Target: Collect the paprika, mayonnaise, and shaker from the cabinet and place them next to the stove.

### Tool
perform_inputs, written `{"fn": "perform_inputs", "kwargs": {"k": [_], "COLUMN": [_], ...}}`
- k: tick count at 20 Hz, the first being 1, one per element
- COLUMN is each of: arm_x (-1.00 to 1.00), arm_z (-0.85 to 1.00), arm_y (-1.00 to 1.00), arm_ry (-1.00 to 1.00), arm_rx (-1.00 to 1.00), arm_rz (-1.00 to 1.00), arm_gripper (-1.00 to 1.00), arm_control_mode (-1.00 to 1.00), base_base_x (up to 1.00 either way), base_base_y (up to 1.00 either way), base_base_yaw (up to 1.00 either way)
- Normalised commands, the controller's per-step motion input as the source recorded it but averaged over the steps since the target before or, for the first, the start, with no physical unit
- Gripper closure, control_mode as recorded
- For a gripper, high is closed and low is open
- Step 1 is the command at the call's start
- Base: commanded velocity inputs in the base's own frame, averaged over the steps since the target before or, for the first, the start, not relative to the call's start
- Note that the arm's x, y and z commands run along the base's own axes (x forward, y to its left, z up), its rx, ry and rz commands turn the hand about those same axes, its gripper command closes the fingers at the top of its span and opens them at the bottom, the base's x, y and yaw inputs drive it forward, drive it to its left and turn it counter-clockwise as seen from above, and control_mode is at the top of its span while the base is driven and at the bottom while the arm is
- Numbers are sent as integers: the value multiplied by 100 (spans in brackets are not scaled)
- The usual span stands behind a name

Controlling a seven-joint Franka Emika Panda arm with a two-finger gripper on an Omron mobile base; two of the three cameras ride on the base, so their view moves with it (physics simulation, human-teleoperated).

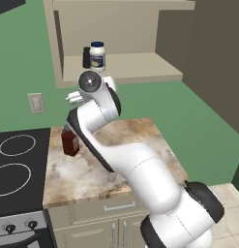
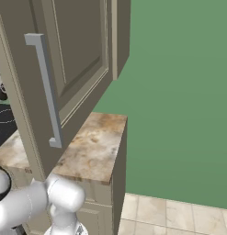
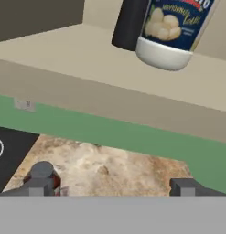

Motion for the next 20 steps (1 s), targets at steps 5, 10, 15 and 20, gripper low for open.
{"fn": "perform_inputs", "kwargs": {"k": [5,10,15,20], "arm_x": [-37,-11,0,0], "arm_z": [31,-3,-14,-6], "arm_y": [-13,-27,-13,-15], "arm_ry": [26,8,-7,-24], "arm_rx": [0,0,0,0], "arm_rz": [-9,-2,0,0], "arm_gripper": [-100,-100,-100,-100], "arm_control_mode": [-100,-100,-100,-100], "base_base_x": [0,0,0,0], "base_base_y": [0,0,0,0], "base_base_yaw": [0,0,0,0]}}
